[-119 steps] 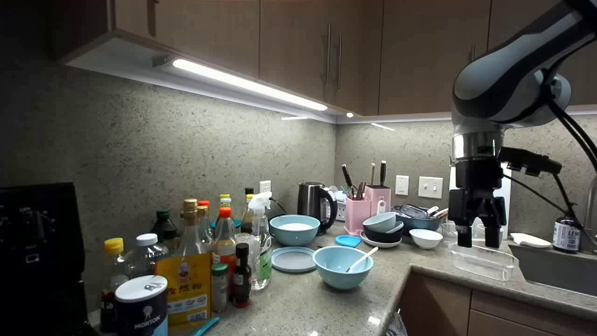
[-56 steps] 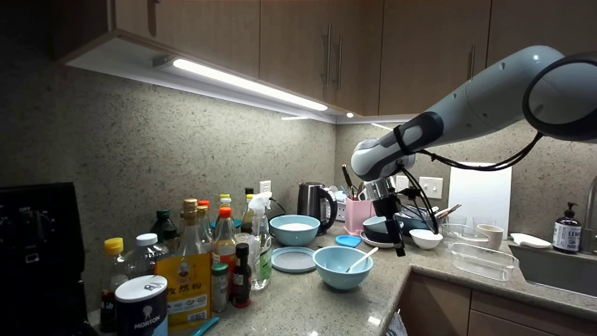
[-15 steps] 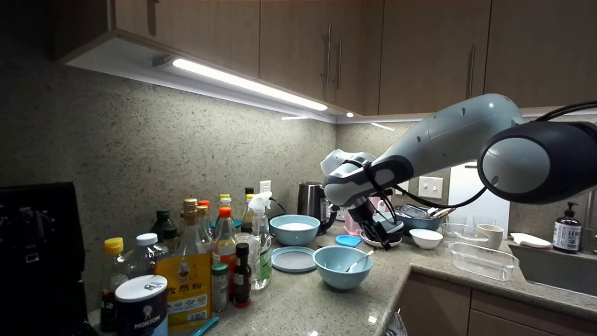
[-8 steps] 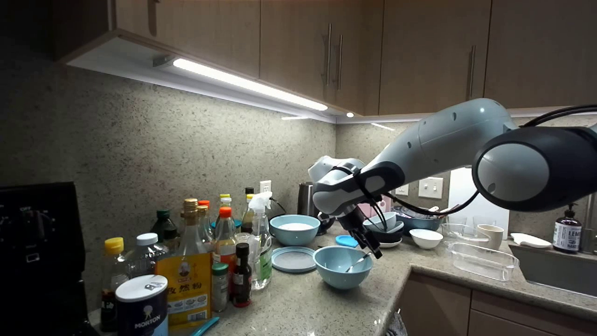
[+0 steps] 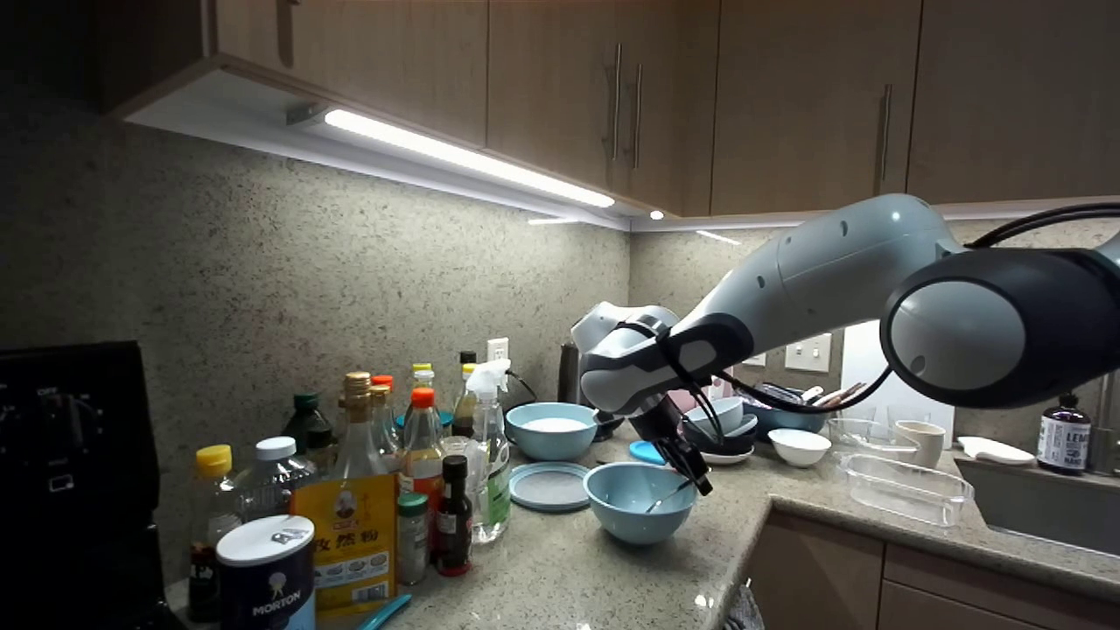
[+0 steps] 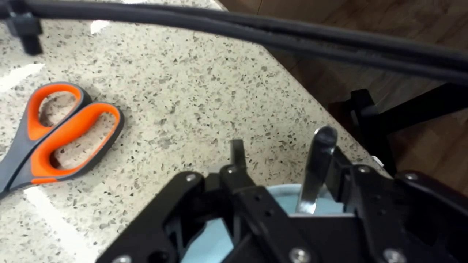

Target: Use the silver spoon to stir the contents of the blue bowl closer to the edge

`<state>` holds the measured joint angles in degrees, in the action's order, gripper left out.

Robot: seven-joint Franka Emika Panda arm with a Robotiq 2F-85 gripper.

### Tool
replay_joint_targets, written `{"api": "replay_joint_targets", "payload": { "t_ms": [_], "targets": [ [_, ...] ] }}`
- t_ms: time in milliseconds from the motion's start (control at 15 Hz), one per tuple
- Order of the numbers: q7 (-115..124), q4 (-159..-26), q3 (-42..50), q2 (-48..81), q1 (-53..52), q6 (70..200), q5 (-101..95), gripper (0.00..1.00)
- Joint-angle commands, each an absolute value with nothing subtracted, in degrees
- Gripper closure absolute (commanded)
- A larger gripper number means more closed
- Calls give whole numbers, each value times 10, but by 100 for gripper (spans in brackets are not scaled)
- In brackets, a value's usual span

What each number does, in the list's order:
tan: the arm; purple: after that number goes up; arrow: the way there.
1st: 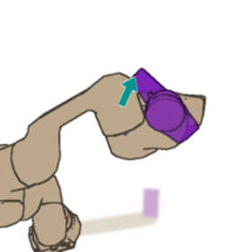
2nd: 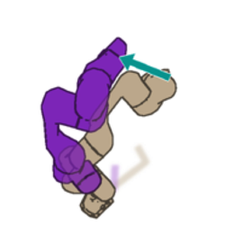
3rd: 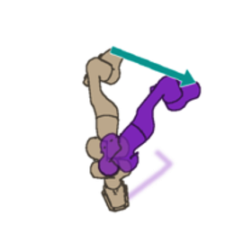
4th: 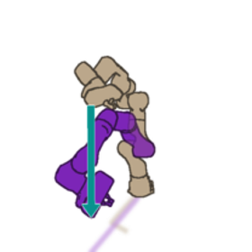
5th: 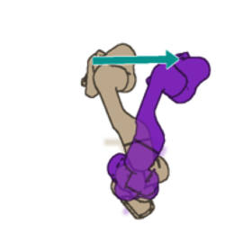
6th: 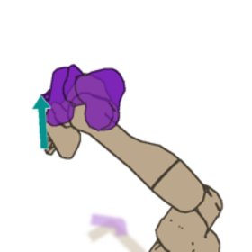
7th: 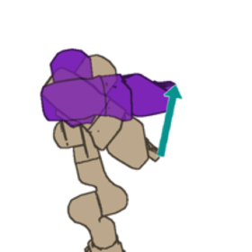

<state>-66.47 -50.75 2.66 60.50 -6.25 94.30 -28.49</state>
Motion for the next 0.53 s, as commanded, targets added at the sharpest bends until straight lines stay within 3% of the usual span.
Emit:
{"api": "replay_joint_targets", "payload": {
  "t_ms": [0,200,467],
  "targets": [
    [-673,-491,37,613,-70,939,-291,75],
    [-670,-496,34,608,-72,947,-302,93],
    [-665,-507,36,595,-80,965,-313,98]
  ]
}}
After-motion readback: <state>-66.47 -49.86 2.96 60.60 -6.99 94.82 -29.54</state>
